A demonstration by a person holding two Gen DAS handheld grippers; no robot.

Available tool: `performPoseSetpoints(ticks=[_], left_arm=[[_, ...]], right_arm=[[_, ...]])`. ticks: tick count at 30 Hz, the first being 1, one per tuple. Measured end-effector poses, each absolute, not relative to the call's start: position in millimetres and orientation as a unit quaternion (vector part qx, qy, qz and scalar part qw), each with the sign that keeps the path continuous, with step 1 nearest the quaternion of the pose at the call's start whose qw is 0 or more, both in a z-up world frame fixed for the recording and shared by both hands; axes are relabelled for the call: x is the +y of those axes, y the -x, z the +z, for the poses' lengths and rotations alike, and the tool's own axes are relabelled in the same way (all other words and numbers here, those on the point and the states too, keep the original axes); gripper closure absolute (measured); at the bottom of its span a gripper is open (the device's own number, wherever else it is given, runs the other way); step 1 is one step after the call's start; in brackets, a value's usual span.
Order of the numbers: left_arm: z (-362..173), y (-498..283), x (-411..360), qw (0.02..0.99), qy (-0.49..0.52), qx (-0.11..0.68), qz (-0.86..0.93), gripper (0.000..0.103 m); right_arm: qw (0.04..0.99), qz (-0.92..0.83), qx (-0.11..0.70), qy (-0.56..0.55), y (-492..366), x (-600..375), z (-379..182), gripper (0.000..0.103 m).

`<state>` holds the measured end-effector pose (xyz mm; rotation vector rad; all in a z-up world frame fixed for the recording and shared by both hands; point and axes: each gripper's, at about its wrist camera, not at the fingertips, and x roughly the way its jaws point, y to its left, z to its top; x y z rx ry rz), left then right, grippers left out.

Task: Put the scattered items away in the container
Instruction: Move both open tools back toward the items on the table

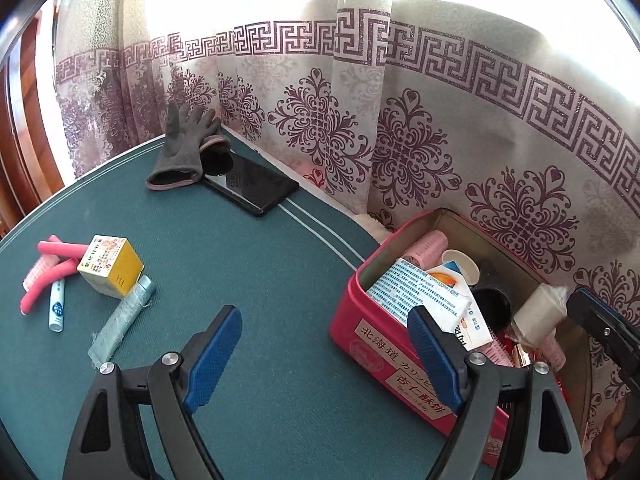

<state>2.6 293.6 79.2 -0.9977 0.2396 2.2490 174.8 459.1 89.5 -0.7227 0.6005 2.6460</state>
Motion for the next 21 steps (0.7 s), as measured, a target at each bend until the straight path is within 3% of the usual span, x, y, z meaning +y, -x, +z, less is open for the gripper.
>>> performPoseSetpoints(ticks=[2, 21], left_arm=[[80.2, -3.5, 289.4, 0.329, 0.381, 0.088, 0.86, 0.017], [64.4, 8.3, 192.7, 0.248, 0.403, 0.034, 0.88, 0.016]], right_arm=[[0.17, 0.932, 0.2, 0.251, -175.6, 455.4, 91.8, 0.041], [0.122, 0.944, 0.172, 0.253, -160.4, 404.7, 104.1, 0.036]])
